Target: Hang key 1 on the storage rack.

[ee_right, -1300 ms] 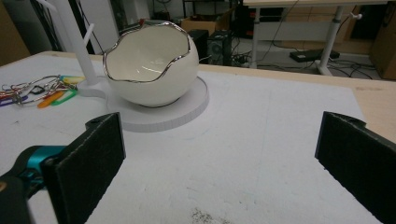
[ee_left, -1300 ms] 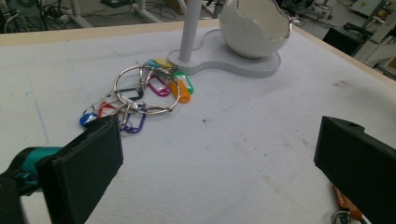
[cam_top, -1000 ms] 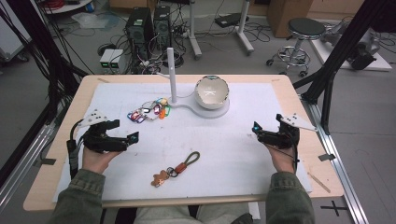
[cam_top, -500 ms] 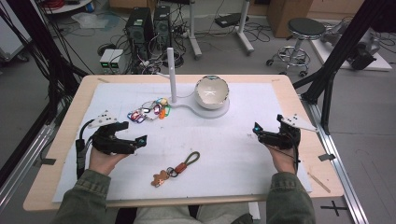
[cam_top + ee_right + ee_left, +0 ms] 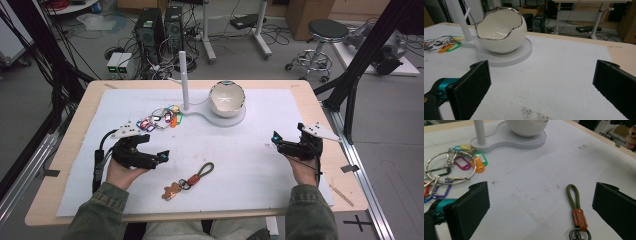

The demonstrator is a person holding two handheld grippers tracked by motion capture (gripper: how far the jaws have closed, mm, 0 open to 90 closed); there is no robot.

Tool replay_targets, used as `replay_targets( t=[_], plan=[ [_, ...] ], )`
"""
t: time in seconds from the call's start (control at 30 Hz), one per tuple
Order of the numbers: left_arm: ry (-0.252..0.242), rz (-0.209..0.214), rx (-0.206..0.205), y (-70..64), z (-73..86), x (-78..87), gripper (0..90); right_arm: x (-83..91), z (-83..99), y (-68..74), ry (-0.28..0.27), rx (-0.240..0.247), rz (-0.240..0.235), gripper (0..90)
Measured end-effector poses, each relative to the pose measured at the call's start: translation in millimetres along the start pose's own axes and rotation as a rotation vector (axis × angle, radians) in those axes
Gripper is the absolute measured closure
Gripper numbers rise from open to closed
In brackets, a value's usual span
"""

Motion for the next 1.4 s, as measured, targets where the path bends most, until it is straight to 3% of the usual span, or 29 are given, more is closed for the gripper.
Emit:
replay_targets(
  t=[0.87,1.03,1.2,1.4],
  plan=[
    [0.138,0.118,-0.106,-50.9,10.3,-51.9,1.7,3.1,-0.1,3.0,-0.005,0.006,-0.007,0.7],
    [0.18,0.137,-0.132,-60.7,16.9,-59.7,1.7,3.8,0.4,2.6,-0.005,0.003,-0.01,0.8],
    [0.229,0.152,-0.128,-67.0,28.5,-67.4,1.7,3.9,0.1,3.1,-0.007,0.003,-0.014,0.7],
    [0.285,0.161,-0.163,-73.4,40.0,-74.5,1.7,3.8,0.4,3.6,-0.004,0.004,-0.017,0.7]
  ],
)
Point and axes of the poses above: each handheld gripper's, and its own axes: x roughly backward along the jaws, z roughly out of its underside, y roughly to its left, the point moved 7 cm from there along -x, roughly forward along the jaws, and after that the axes turned 1 degree about z, right-handed, at the moved point
